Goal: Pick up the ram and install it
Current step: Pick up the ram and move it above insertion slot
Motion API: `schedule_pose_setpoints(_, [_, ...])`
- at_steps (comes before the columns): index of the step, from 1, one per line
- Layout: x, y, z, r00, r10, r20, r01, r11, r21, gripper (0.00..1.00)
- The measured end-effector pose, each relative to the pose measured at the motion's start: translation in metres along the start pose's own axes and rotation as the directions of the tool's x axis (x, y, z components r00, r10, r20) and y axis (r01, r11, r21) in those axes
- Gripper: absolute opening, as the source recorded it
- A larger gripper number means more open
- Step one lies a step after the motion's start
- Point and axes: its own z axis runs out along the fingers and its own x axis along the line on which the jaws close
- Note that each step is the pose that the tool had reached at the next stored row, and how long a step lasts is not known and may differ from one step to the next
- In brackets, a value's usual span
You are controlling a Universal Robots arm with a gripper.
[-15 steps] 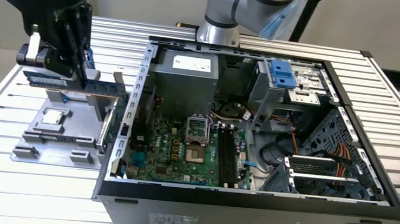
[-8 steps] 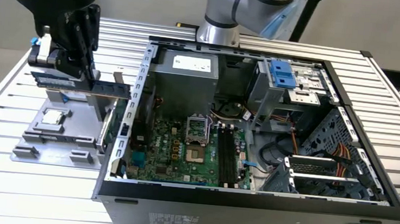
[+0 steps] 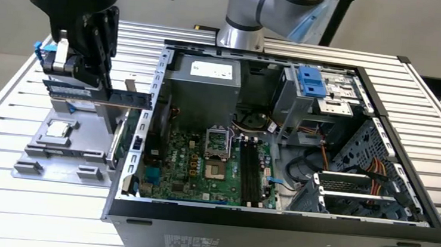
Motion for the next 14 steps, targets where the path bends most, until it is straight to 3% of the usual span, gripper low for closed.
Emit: schedule_pose_setpoints(14, [-0.0006,-0.0146,-0.0002,1.0000,0.000,0.0000,0.000,1.0000,0.0000,0.00])
